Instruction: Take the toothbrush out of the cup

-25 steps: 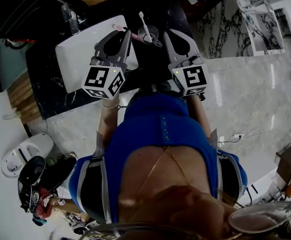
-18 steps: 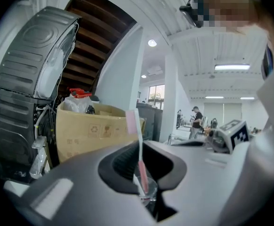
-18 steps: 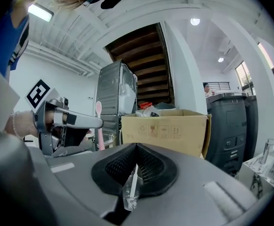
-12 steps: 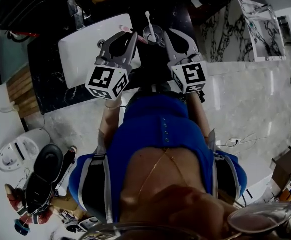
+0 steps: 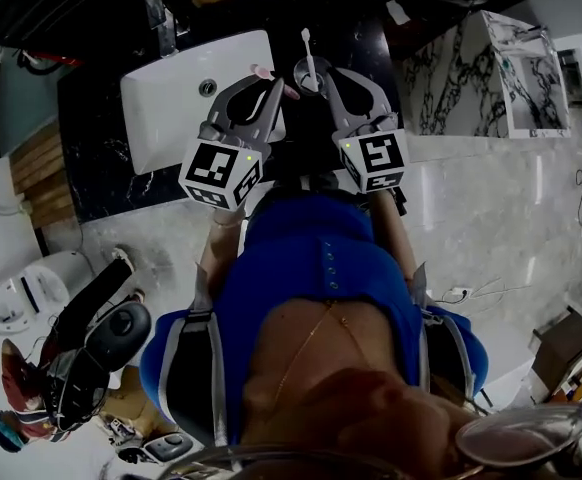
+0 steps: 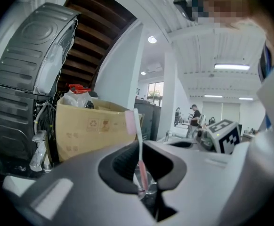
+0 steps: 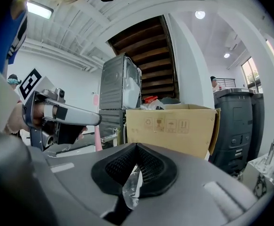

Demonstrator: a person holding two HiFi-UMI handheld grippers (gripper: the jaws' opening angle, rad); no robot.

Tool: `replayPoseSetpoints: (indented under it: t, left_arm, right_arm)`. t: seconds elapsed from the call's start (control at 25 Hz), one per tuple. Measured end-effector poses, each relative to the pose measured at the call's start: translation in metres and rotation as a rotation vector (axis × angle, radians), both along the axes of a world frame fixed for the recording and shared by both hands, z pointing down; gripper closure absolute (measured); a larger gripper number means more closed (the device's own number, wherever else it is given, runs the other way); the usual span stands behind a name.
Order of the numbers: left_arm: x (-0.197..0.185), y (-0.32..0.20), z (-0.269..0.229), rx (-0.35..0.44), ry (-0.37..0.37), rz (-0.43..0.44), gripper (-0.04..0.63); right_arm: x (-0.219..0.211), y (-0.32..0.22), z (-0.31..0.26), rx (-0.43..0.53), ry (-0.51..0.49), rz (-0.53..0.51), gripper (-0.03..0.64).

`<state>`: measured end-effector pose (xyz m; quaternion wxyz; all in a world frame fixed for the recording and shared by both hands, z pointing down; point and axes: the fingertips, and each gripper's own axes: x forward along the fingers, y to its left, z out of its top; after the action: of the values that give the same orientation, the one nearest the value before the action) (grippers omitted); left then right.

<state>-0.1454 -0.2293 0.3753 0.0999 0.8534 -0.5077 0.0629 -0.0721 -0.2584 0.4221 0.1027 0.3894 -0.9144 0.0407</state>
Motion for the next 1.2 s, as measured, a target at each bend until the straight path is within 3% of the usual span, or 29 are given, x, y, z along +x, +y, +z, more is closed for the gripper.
replayPoseSetpoints:
  t: [0.76, 1.2]
  left_arm:
    - [-0.018, 0.013, 0.009, -0.036, 0.008, 0.012, 0.577]
    - [-0.029, 0.018, 0.017, -0.055, 0.032, 0.020, 0.577]
  right_arm:
    - [-0.029, -0.026, 0.039, -0.120, 0.079, -0.047, 0.554]
    - [-0.044, -0.056, 0.077, -0.216, 0.218, -0.050, 0.535]
